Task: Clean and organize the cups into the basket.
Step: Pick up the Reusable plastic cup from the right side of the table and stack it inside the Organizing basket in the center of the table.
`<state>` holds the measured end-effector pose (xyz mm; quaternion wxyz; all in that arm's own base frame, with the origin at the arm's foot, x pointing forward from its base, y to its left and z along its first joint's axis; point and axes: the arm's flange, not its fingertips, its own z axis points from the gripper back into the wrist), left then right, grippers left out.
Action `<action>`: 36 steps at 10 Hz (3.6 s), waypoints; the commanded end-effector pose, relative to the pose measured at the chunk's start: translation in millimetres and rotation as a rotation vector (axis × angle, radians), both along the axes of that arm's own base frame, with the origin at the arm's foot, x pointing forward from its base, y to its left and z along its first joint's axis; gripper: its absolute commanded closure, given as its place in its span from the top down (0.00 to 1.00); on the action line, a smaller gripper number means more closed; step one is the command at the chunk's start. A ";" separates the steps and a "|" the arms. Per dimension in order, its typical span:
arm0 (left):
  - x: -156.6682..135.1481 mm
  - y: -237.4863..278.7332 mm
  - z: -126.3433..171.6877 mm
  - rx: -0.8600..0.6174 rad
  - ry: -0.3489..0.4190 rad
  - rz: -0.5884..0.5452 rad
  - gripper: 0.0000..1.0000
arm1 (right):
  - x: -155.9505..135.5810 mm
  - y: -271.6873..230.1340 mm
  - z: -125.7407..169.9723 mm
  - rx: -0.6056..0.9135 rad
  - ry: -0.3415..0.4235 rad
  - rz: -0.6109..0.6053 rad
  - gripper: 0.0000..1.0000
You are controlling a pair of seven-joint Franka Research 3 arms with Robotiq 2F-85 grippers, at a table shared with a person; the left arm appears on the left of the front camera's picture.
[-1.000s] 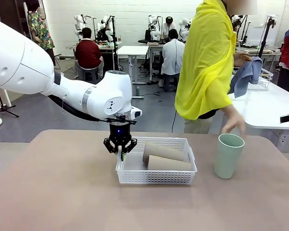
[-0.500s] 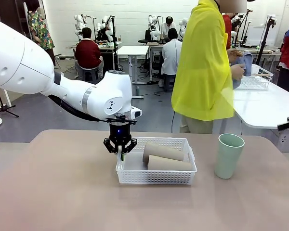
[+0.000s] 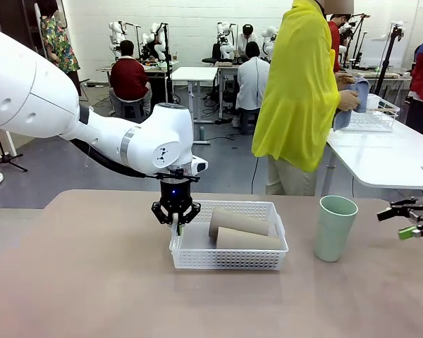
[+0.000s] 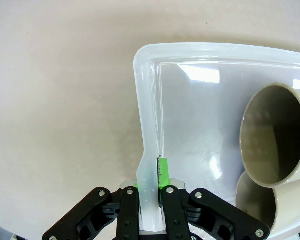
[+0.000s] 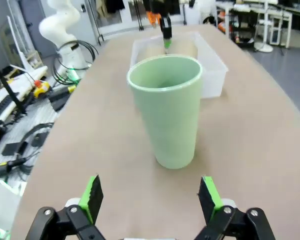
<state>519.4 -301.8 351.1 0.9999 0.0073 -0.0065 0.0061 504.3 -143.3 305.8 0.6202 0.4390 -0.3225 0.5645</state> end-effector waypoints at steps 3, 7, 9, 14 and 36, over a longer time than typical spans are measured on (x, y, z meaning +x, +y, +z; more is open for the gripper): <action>-2.1 -0.5 -1.4 0.006 0.003 -0.004 0.00 | 20.8 24.6 -25.6 -0.021 -0.034 -0.015 1.00; -2.1 -0.5 -1.4 0.006 0.003 -0.004 0.00 | 34.1 53.9 -35.7 0.006 -0.032 0.002 1.00; -2.1 -0.5 -1.4 0.006 0.003 -0.004 0.00 | 29.6 68.6 -36.9 0.020 -0.015 0.029 1.00; -2.1 -0.5 -1.4 0.006 0.003 -0.004 0.00 | 30.7 68.5 -36.0 0.014 -0.008 0.037 1.00; -2.1 -0.5 -1.4 0.006 0.003 -0.004 0.00 | 31.3 138.4 -70.7 0.061 -0.011 0.159 0.40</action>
